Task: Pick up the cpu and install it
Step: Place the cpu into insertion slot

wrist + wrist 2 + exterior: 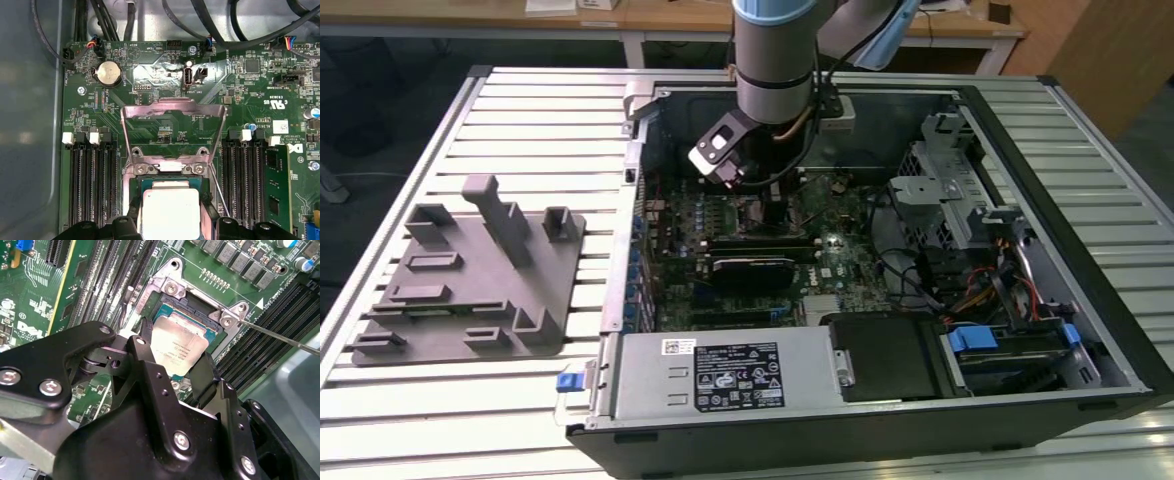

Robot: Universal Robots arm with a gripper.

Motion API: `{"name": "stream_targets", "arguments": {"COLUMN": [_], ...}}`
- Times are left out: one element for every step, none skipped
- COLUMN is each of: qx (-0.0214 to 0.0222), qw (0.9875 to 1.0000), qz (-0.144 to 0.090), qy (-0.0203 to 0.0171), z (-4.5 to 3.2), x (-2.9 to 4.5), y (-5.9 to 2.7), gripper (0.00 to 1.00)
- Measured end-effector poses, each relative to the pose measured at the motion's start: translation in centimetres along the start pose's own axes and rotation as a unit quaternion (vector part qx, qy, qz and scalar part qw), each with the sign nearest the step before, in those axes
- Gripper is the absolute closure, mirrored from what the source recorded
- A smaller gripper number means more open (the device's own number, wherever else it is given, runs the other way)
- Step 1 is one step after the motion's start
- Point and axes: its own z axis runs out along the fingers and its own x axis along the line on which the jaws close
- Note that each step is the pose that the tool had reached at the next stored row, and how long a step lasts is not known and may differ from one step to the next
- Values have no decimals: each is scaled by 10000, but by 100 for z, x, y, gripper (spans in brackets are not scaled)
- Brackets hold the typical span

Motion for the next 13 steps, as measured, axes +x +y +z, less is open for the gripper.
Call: {"name": "stream_targets", "arguments": {"qx": [0,0,1,0,0,0,0,0,0,0,1,1,1], "qw": [10000,10000,10000,10000,10000,10000,10000,10000,10000,10000,10000,10000,10000], "qz": [0,0,1,1,1,1,1,1,1,1,1,1,1], "qy": [1,1,2,4,4,5,5,6,6,6,4,4,3], "z": [9,10,11,14,15,16,17,20,24,28,29,29,30], "x": [1,1,1,1,1,1,1,2,2,2,1,1,1], "y": [-3,-3,-6,-10,-12,-14,-16,-16,-16,-17,-18,-18,-18], "gripper": [45,45,45,45,45,45,45,45,45,45,45,45,45]}}
